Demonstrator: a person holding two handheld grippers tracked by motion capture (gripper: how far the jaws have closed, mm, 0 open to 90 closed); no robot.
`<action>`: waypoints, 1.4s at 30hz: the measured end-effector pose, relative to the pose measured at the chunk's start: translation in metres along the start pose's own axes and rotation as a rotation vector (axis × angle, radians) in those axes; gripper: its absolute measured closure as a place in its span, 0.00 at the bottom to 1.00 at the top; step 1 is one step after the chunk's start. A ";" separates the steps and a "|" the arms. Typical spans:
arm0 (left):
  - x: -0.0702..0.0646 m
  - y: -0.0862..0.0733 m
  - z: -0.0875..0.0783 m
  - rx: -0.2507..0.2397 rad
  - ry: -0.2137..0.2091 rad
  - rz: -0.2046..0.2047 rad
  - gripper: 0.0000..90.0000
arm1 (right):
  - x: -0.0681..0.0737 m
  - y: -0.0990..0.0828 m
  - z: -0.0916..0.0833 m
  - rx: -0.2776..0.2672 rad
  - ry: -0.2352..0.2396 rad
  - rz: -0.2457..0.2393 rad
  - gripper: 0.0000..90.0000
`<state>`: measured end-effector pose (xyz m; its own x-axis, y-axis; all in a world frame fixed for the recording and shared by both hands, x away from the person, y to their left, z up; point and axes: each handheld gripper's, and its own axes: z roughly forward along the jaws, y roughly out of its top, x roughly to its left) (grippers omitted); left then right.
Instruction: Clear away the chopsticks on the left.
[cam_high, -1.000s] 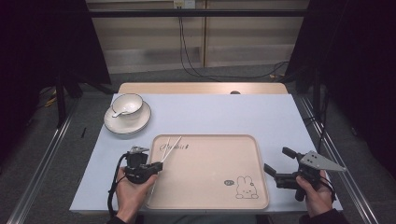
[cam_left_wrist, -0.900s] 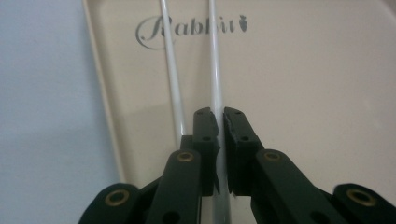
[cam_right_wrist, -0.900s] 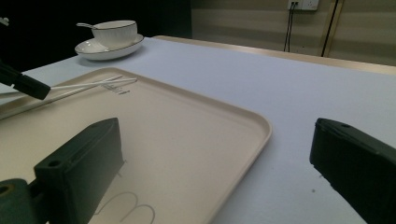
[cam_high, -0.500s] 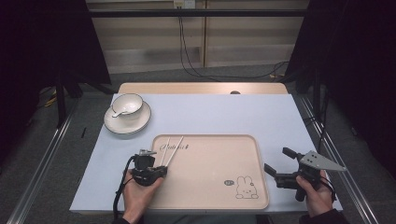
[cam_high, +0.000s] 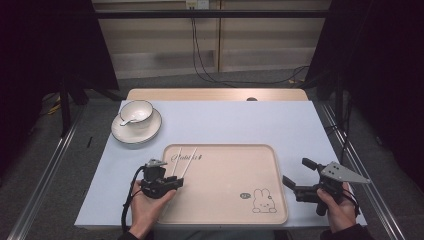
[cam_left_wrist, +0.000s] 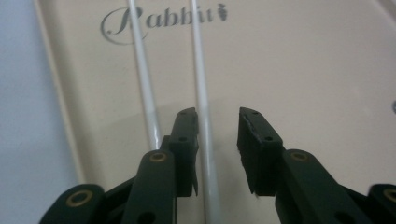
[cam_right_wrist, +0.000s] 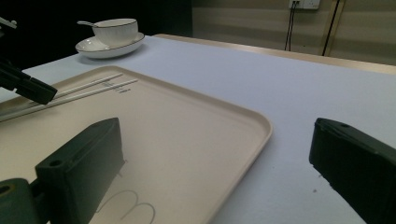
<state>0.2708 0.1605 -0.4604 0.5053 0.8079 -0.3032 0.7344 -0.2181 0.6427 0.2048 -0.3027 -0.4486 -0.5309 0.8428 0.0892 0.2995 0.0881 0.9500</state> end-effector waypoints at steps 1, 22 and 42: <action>0.000 0.001 -0.002 -0.016 -0.021 0.010 0.69 | 0.000 0.000 0.000 0.000 0.002 -0.002 0.03; 0.026 -0.005 -0.080 -0.276 -0.103 0.274 0.02 | 0.000 0.001 -0.002 -0.013 -0.007 0.003 0.03; 0.065 -0.064 -0.128 -0.476 0.068 0.177 0.02 | -0.002 -0.001 -0.003 -0.006 -0.023 0.009 0.03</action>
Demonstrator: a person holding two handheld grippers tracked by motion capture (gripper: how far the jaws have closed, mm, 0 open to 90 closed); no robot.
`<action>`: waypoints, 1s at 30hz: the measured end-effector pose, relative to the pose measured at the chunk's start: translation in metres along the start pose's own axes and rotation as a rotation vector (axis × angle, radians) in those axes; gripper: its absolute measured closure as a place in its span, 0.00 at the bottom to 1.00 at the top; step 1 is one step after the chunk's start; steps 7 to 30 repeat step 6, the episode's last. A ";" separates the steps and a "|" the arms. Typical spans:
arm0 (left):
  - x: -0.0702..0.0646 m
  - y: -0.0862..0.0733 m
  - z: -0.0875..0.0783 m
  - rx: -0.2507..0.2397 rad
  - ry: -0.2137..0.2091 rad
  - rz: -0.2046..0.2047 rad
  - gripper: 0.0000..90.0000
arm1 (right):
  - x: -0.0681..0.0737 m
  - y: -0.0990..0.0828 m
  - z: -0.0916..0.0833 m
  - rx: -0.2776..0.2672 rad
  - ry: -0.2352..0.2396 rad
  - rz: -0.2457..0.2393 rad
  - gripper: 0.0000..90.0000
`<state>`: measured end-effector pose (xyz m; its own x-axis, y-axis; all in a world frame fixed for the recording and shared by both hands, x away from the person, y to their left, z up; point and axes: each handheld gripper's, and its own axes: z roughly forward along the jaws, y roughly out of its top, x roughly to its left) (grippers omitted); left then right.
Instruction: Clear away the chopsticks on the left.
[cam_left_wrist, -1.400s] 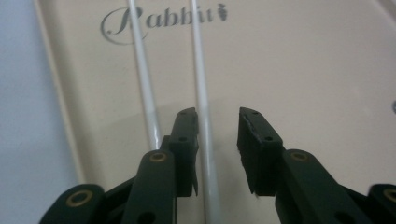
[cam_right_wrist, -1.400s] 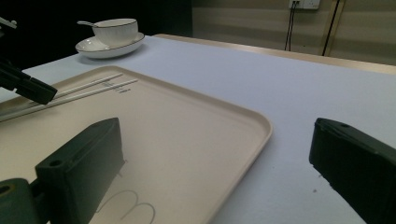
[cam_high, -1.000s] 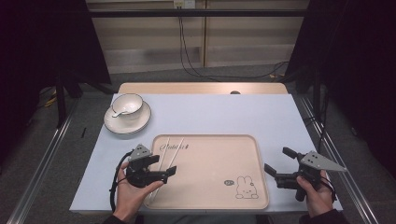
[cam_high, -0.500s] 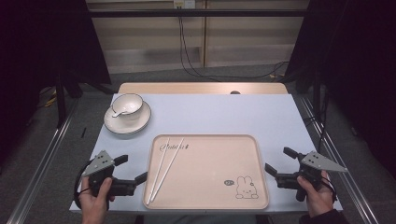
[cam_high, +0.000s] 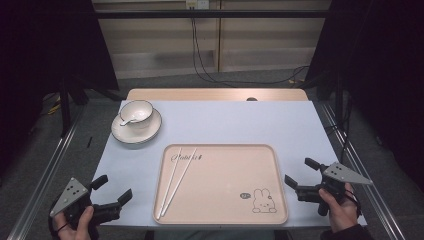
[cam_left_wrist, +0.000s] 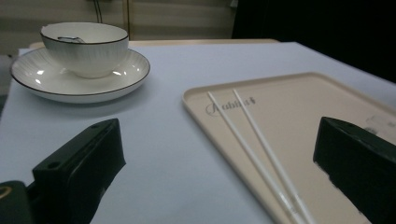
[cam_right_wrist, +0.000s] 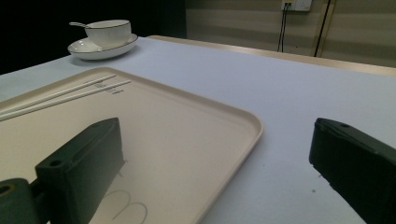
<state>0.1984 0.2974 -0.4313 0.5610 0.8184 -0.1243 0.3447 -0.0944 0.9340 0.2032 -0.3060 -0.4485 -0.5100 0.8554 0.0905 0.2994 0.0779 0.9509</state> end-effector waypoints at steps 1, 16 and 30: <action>0.001 0.000 0.002 0.008 -0.014 -0.002 0.02 | 0.000 0.000 0.001 -0.001 -0.002 -0.002 0.03; 0.005 0.000 0.004 0.004 0.006 -0.013 0.02 | 0.000 0.000 0.000 0.004 -0.011 -0.007 0.03; 0.005 0.000 0.004 0.004 0.006 -0.013 0.02 | 0.000 0.000 0.000 0.004 -0.011 -0.007 0.03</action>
